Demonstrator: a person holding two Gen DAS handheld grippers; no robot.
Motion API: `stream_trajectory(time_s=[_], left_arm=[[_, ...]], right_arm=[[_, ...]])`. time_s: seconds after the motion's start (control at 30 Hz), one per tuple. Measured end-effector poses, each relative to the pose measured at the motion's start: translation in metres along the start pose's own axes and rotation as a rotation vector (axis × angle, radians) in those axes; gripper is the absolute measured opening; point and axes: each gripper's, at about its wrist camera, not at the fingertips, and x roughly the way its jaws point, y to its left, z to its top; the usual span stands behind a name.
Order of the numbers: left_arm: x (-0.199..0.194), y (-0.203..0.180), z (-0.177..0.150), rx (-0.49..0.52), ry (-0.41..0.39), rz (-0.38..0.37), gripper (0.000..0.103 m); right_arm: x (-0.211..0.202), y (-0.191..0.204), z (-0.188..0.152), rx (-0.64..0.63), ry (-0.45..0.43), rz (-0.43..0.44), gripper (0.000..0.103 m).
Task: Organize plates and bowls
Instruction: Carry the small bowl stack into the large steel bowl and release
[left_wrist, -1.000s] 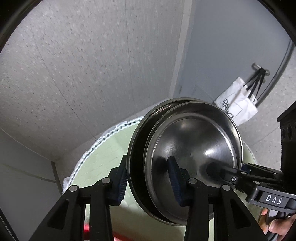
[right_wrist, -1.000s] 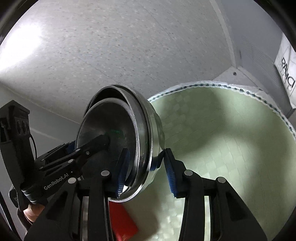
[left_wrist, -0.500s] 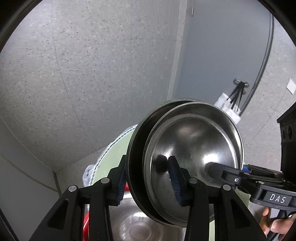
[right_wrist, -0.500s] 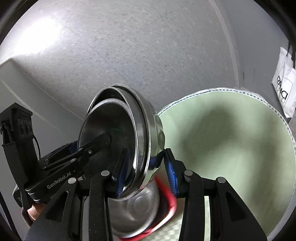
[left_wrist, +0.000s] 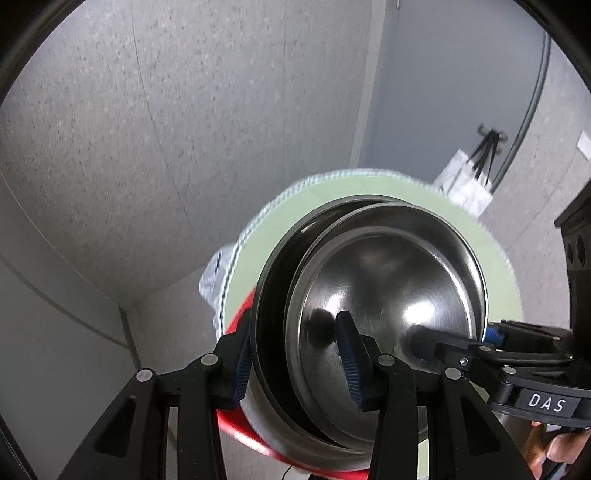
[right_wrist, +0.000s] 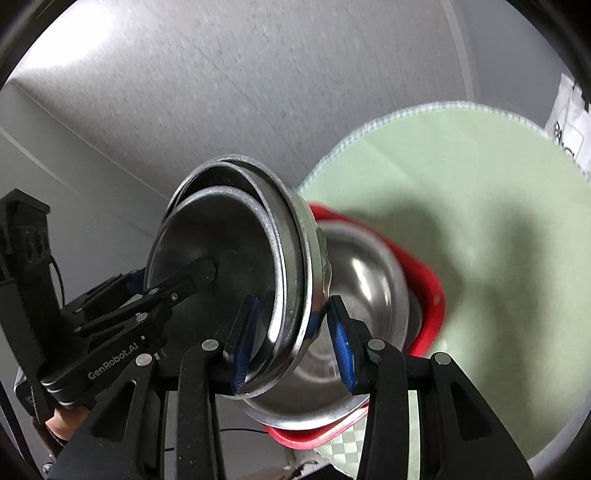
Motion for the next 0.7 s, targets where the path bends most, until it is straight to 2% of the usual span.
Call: stream_trajectory(time_s=[0.13,0.27,0.43,0.53,0.7], left_arm=[[0.023,0.002,-0.014,-0.001,0.066,-0.008,0.039],[0.046,0.002,-0.009,-0.011,0.112,-0.017,0.039],[0.062,0.009,-0.002,-0.010,0.138,-0.026,0.040],[0.084,0.014,0.015,-0.003,0.145,-0.031,0.040],[0.097,0.001,0.017,0.023,0.121,0.001,0.036]], right_arm=[[0.024,-0.008,-0.011,0.015,0.070,-0.047,0.039],[0.041,-0.014,-0.012,0.010,0.123,-0.099,0.040],[0.059,-0.008,-0.009,-0.028,0.163,-0.172,0.041],[0.067,-0.006,-0.007,-0.055,0.179,-0.218,0.043],[0.071,-0.006,-0.004,-0.086,0.198,-0.269,0.043]])
